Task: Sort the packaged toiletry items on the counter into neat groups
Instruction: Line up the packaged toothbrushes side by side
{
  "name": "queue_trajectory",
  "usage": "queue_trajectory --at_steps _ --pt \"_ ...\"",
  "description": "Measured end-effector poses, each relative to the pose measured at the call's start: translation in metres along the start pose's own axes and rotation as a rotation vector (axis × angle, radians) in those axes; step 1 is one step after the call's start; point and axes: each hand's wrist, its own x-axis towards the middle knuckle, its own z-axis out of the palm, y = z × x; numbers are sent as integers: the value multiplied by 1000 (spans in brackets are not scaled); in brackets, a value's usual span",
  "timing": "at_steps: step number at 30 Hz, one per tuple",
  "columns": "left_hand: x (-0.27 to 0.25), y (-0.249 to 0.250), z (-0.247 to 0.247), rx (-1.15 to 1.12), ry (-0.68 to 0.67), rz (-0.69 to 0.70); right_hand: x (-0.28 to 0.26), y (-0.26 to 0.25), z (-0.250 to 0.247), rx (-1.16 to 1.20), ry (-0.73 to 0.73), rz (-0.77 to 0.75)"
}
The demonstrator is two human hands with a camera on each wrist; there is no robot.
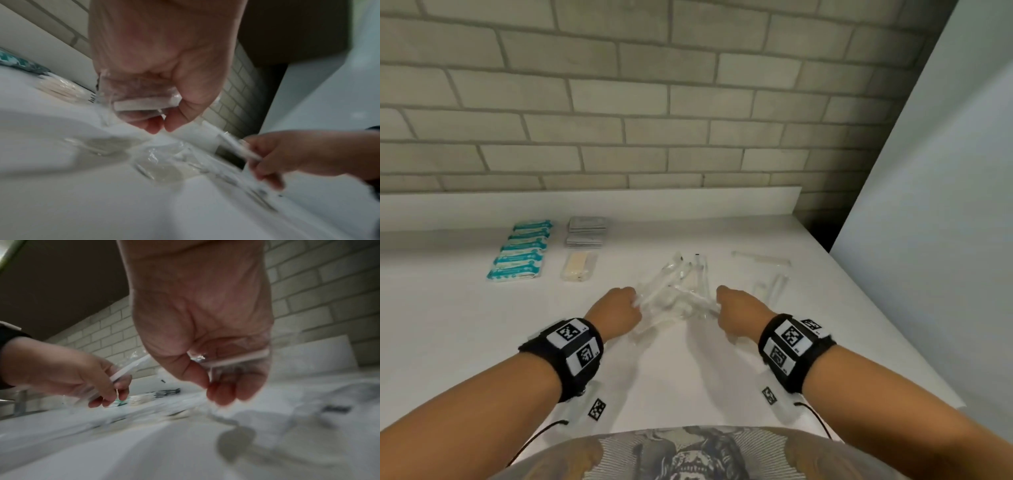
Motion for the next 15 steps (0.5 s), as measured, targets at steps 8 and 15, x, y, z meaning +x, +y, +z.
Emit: queue_trajectory --at_steps 8,15 --pt "39 35 37 176 37 -119 23 96 -4 257 31 419" --pt "49 45 26 11 -31 -218 42 119 -15 328 -2 459"
